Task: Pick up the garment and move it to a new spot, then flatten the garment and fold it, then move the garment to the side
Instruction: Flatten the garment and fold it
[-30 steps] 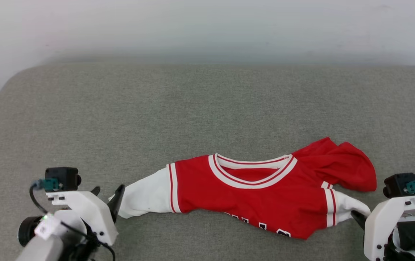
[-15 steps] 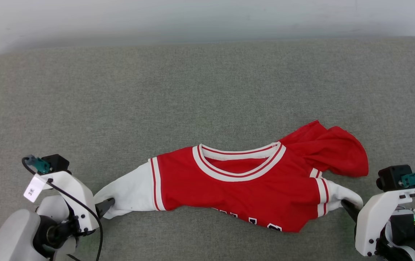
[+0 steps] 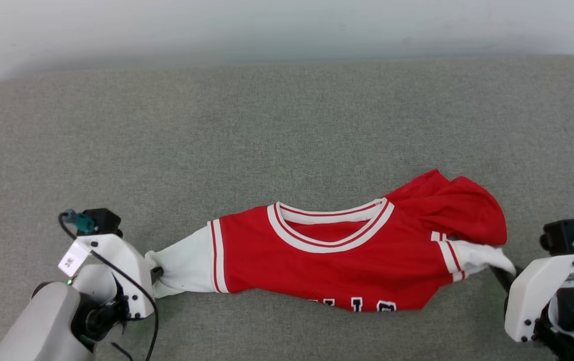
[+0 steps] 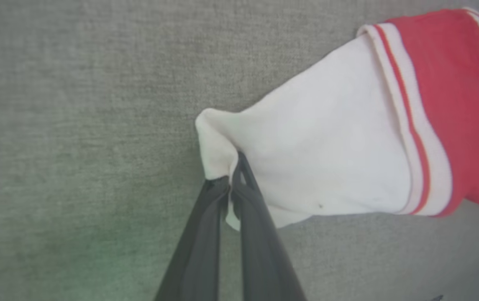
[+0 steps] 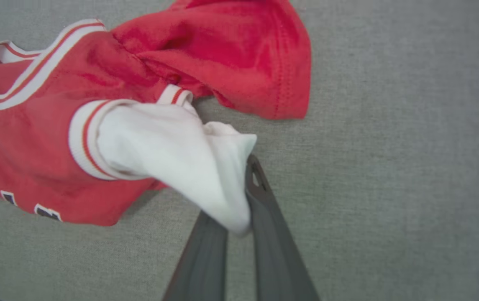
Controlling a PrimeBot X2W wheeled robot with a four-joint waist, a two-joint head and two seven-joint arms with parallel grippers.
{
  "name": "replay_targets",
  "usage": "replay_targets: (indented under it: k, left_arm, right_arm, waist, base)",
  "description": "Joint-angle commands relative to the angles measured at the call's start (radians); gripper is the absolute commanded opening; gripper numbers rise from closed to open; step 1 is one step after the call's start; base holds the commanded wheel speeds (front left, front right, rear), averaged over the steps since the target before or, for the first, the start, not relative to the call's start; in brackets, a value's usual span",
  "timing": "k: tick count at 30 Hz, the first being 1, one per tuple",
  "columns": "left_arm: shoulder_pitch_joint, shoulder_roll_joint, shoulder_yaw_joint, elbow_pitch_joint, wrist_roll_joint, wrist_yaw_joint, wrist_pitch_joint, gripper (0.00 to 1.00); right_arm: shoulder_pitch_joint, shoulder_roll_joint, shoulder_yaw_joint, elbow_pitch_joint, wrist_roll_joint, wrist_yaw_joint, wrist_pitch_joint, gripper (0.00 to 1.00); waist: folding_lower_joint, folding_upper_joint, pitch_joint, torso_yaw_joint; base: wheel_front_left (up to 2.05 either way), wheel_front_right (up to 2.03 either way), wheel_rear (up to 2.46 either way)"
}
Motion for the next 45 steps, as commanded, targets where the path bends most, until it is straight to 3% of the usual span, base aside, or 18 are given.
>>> replay_targets:
  k: [1,11,21,28,45]
  left_arm:
    - [-0.025,-0.014,-0.018,0.016,0.040,-0.005,-0.056,0.00]
    - [-0.151,-0.002,0.004,-0.016,0.178,0.024,-0.307,0.00]
    - [-0.422,-0.038,0.037,0.057,0.278,0.050,-0.540,0.00]
    - [-0.673,-0.054,0.038,0.173,0.330,0.039,-0.624,0.00]
    - [-1.170,-0.007,0.065,0.375,0.399,0.032,-0.755,0.00]
  right_arm:
    - [-0.025,-0.013,-0.009,-0.010,-0.019,-0.001,-0.026,0.00]
    - [-0.136,-0.059,-0.026,0.000,-0.094,-0.001,-0.087,0.00]
    - [-0.403,-0.119,-0.002,0.111,-0.157,-0.001,-0.156,0.00]
    - [-0.682,-0.142,0.036,0.231,-0.154,-0.001,-0.202,0.00]
    - [-1.381,-0.076,0.044,0.600,-0.212,-0.001,-0.434,0.00]
  waist:
    - [0.0000,0.0000,-0.021,0.005]
    - [0.0000,0.0000,-0.083,0.007]
    - [0.0000,0.0000,-0.068,0.011]
    - [0.0000,0.0000,0.001,0.005]
    - [0.0000,0.0000,0.212,-0.035]
  base:
    - [0.00,0.00,0.00]
    - [0.00,0.00,0.00]
    - [0.00,0.00,0.00]
    - [0.00,0.00,0.00]
    - [0.00,0.00,0.00]
